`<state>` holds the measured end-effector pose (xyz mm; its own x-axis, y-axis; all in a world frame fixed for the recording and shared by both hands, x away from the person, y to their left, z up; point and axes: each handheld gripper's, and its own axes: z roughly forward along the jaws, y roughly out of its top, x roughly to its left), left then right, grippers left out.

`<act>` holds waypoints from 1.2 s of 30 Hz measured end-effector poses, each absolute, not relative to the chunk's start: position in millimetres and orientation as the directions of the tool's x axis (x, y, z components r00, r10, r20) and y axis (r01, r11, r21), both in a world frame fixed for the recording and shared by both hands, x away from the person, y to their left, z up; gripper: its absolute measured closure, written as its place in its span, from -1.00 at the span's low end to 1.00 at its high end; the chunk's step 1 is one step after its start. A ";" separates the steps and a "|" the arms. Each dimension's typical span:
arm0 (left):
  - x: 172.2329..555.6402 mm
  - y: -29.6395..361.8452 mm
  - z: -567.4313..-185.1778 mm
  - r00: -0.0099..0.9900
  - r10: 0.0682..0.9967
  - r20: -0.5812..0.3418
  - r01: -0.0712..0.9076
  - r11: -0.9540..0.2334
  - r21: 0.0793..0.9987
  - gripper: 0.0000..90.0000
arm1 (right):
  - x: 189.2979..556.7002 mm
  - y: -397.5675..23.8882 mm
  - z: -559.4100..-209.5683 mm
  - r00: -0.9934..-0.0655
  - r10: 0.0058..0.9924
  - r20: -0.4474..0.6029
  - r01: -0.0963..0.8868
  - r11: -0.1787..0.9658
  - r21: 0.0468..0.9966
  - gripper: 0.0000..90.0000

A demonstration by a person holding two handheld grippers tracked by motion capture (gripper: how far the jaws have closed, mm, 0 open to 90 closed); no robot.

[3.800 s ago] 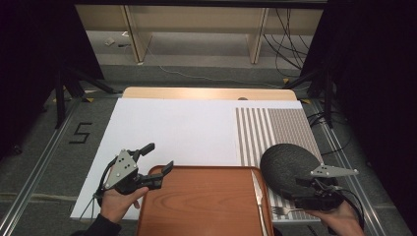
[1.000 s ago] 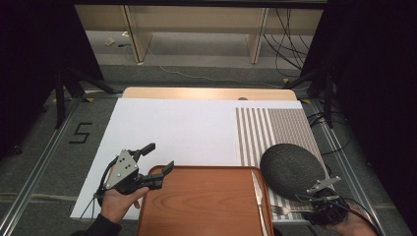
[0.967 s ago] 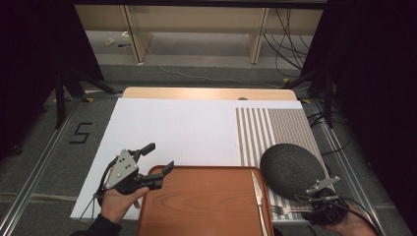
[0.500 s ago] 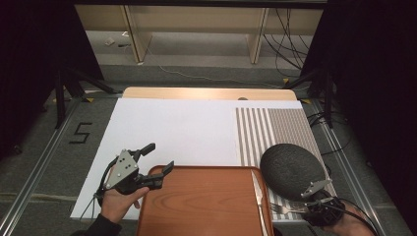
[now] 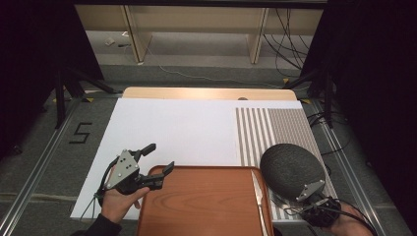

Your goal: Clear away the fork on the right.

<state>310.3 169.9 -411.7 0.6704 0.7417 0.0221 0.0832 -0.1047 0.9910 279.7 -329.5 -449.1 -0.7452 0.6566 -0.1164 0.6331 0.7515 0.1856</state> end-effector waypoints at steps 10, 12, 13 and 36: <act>310.6 169.6 -412.3 0.673 0.739 0.024 0.084 -0.109 0.990 -0.57 | 279.1 -323.5 -449.0 -0.793 0.592 -0.146 0.574 0.805 0.148 0.82; 310.6 169.7 -412.3 0.672 0.740 0.023 0.084 -0.108 0.991 -0.57 | 279.1 -323.5 -448.9 -0.798 0.585 -0.145 0.567 0.811 0.146 0.83; 310.8 169.7 -412.4 0.672 0.740 0.024 0.085 -0.109 0.990 -0.57 | 278.6 -322.3 -448.9 -0.803 0.576 -0.151 0.559 0.817 0.141 0.84; 310.4 170.4 -411.5 0.670 0.742 0.024 0.082 -0.106 0.991 -0.57 | 273.8 -316.8 -436.8 -0.833 0.531 -0.156 0.495 0.840 0.220 0.88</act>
